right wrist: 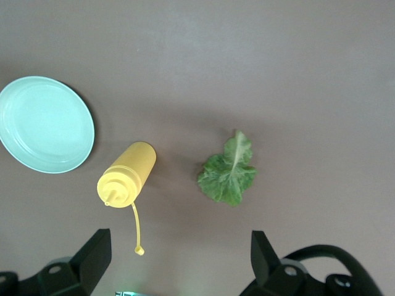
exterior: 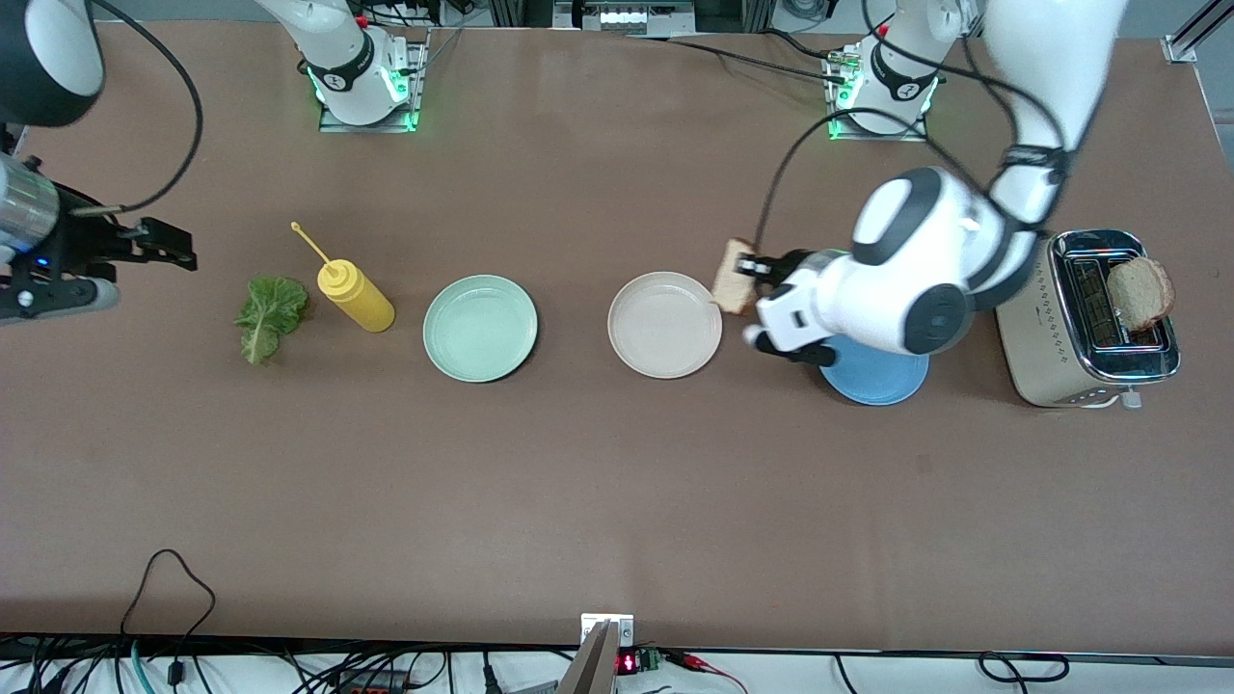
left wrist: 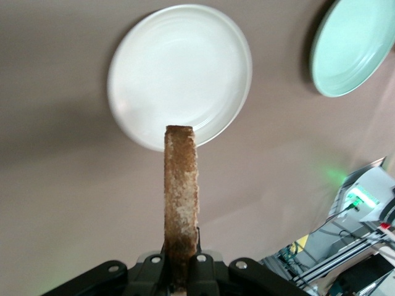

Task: Make sandwich in beige plate with both arms
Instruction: 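Carry the bread slice to the beige plate with the left gripper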

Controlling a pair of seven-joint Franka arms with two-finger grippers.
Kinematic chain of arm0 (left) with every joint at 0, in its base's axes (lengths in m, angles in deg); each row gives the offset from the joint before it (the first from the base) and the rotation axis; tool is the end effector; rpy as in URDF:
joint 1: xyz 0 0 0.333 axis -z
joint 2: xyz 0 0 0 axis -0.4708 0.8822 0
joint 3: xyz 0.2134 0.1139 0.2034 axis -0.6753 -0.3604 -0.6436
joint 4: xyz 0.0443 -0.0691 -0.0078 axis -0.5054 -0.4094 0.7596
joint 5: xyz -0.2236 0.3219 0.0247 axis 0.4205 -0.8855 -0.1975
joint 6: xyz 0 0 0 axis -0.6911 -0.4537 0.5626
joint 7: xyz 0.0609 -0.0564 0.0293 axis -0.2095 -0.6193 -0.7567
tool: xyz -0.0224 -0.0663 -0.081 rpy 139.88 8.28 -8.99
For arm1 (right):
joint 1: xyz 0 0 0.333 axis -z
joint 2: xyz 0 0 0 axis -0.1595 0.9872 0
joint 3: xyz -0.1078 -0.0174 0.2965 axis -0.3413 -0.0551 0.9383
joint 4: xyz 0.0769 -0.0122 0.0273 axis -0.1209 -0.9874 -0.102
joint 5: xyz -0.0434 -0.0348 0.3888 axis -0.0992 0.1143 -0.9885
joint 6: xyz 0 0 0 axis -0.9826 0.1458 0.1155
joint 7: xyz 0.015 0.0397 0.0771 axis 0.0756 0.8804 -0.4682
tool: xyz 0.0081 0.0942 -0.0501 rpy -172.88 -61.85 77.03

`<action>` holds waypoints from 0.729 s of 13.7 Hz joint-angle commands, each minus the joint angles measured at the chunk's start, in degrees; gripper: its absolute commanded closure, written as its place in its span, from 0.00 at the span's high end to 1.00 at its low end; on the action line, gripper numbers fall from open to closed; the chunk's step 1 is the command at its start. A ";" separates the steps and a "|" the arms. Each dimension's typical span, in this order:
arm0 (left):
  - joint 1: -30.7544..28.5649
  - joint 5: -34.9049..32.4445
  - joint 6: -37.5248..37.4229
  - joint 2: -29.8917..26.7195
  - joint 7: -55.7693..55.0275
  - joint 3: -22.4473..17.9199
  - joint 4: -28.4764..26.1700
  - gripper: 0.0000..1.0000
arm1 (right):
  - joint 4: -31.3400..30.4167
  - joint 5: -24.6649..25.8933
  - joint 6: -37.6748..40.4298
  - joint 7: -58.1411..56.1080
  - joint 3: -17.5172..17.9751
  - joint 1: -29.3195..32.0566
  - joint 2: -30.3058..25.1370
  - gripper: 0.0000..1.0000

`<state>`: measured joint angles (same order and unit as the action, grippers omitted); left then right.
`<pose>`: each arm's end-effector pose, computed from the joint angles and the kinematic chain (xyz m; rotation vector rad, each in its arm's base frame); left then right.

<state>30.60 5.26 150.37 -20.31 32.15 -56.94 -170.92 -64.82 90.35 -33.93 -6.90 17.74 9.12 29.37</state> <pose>0.5711 -0.3045 0.3560 2.6174 -0.2244 -0.6938 0.5930 0.0017 0.5276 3.0882 0.3100 -0.2666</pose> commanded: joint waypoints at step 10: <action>1.88 9.55 17.45 8.16 5.92 0.47 0.35 0.00 | -4.59 -0.62 3.33 -4.06 -0.40 0.14 0.10 1.00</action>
<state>32.33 12.78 166.96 -13.28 35.15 -56.66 -171.05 -65.56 90.31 -30.01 -9.58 17.36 8.91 32.12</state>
